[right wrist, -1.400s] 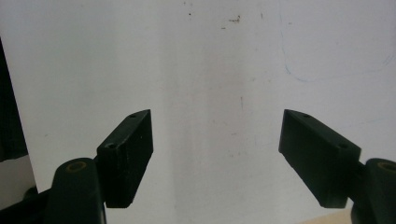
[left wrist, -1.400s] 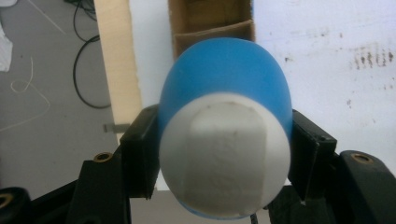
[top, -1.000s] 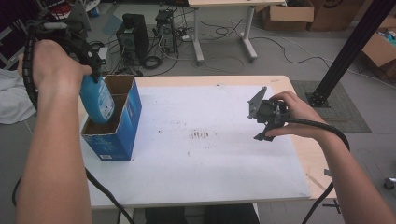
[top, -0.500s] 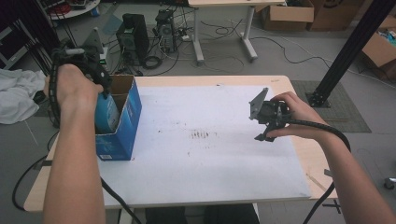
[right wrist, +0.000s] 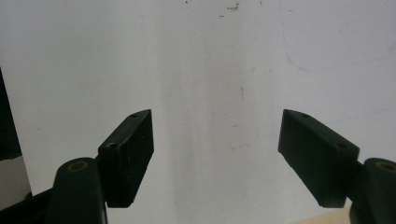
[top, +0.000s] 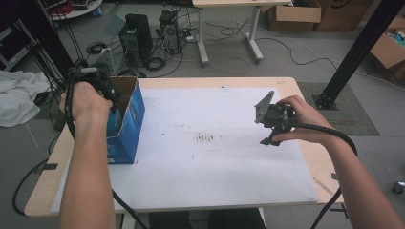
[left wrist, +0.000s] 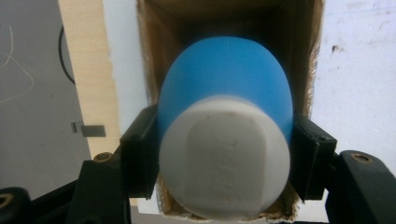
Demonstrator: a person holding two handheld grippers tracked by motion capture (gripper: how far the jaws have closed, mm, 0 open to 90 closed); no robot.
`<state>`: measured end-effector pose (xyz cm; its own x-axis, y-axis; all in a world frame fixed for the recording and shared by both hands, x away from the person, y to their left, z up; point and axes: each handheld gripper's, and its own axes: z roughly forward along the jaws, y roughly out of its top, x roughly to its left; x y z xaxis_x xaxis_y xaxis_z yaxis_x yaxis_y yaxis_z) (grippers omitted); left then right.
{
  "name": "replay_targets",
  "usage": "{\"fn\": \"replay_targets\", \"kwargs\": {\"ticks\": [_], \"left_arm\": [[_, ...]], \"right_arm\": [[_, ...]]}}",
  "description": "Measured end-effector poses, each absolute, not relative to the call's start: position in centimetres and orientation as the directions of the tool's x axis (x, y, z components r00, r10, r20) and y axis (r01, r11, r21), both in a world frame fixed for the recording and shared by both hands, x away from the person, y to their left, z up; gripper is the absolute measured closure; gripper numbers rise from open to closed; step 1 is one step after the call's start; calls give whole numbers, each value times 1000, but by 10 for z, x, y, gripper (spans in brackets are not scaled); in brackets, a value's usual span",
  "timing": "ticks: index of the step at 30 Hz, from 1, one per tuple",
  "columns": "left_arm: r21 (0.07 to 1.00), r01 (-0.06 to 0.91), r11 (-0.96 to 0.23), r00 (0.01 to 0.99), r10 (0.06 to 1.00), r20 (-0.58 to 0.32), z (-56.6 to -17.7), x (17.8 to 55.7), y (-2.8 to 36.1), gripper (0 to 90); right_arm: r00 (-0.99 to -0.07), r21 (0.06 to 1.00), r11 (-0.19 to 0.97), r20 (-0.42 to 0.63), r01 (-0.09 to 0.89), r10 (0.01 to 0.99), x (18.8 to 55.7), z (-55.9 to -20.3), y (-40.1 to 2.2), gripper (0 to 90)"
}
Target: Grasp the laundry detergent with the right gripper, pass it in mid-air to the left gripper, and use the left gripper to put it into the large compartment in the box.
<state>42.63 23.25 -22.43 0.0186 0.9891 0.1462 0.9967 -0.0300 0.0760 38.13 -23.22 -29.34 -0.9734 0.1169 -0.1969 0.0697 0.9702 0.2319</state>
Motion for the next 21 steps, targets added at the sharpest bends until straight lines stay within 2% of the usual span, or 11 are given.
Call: {"fn": "replay_targets", "kwargs": {"ticks": [21], "left_arm": [[32,999,-27,21,988,155,-264,428,233,386]], "right_arm": [[-974,240,968,-188,75,123,382,-298,-235,268]]}}
